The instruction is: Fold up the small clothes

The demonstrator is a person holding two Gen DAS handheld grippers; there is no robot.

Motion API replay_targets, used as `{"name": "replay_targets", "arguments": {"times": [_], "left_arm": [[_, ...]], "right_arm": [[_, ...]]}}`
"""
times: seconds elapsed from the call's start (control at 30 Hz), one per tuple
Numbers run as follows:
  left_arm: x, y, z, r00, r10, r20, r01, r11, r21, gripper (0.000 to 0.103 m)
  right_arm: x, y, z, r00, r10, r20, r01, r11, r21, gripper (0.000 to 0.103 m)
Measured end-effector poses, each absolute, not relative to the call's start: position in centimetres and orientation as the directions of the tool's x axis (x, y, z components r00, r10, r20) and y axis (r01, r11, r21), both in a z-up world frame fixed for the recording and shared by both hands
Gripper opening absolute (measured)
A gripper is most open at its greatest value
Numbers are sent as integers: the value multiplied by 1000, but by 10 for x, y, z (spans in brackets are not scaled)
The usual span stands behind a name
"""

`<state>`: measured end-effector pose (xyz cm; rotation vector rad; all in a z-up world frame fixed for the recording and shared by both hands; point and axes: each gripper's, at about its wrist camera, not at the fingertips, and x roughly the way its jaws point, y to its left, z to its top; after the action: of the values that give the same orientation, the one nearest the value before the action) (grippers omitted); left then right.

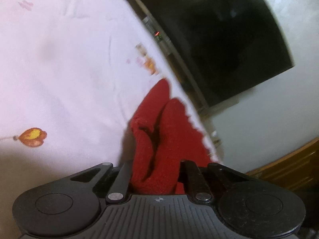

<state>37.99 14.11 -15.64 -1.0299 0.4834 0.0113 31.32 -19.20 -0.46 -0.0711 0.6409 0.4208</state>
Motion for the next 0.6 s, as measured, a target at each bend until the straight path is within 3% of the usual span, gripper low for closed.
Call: {"name": "replay_targets", "arguments": {"times": [0.13, 0.23, 0.37, 0.6], "left_arm": [[372, 141, -160, 901, -210, -379, -225, 522, -823, 8], [372, 142, -169, 900, -213, -380, -222, 526, -821, 8], [375, 143, -166, 898, -222, -379, -217, 527, -822, 8], [379, 140, -137, 923, -322, -208, -38, 463, -885, 8]], "right_arm": [[322, -182, -14, 702, 359, -616, -409, 910, 64, 15], [333, -178, -38, 646, 343, -682, -428, 903, 48, 9], [327, -181, -39, 670, 345, -657, -432, 901, 33, 9], [326, -188, -42, 678, 361, -640, -421, 905, 64, 9]]}}
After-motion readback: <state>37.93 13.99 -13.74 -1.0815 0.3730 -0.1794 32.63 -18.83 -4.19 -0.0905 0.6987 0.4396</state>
